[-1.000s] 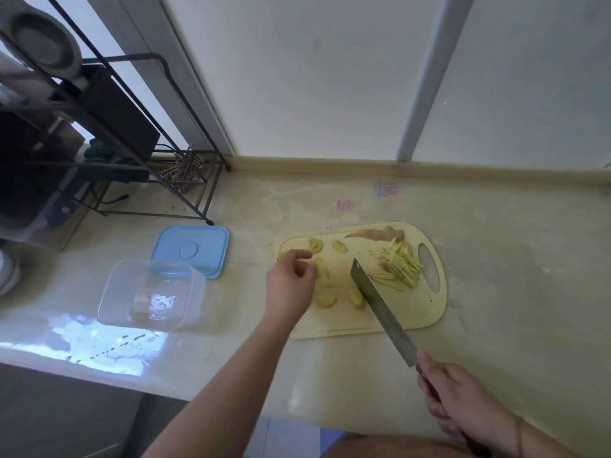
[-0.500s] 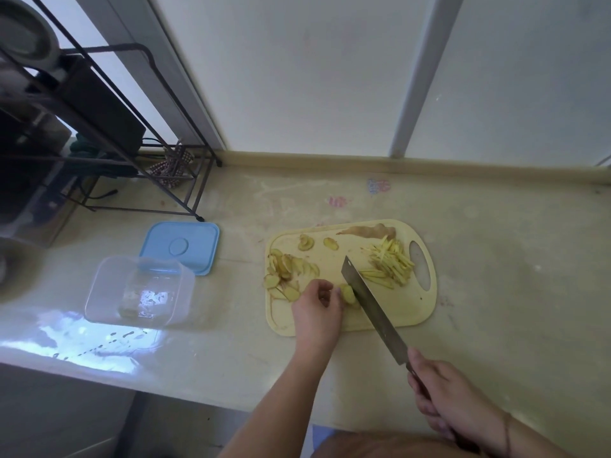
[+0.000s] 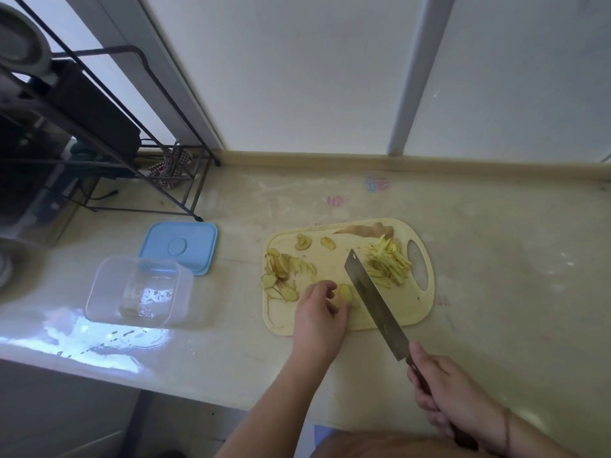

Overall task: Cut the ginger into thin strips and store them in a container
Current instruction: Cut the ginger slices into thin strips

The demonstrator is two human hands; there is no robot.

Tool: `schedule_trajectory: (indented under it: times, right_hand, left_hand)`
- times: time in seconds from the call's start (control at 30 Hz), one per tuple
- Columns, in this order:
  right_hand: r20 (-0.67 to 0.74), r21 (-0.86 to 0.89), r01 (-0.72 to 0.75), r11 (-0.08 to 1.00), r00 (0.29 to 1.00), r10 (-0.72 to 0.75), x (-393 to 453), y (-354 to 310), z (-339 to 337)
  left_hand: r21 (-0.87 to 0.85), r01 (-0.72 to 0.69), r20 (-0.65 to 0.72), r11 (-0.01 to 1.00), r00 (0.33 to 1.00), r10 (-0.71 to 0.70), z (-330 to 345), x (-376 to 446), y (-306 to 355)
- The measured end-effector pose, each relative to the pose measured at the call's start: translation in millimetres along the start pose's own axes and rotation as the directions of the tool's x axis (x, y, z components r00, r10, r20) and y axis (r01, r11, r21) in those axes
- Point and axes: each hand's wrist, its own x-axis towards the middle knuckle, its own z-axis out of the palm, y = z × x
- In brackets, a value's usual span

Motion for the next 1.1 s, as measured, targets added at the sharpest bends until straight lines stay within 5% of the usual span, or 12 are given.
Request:
schedule_trajectory:
  times: [0.13, 0.5, 0.83, 1.1]
  right_hand:
    - [0.018, 0.01, -0.006, 1.0, 1.0, 0.006, 0, -3, -2]
    - [0.027, -0.027, 0.002, 1.0, 1.0, -0.001, -3, -7, -1]
    - [0.019, 0.003, -0.015, 1.0, 1.0, 0.015, -6, -7, 4]
    - [-0.083, -0.073, 0.148, 0.986, 0.985, -0.154, 6, 11, -7]
  left_hand:
    - [0.204, -0.21, 0.068, 0.956, 0.977, 0.201, 11, -5, -6]
    - [0.155, -0.271, -0.062, 0.95, 0.957, 0.283, 18, 1, -6]
    - [0.044, -0.147, -0.11, 0.988, 0.982, 0.151, 11, -6, -3]
    - [0.045, -0.154, -0.158, 0.987, 0.974, 0.16, 17, 0, -5]
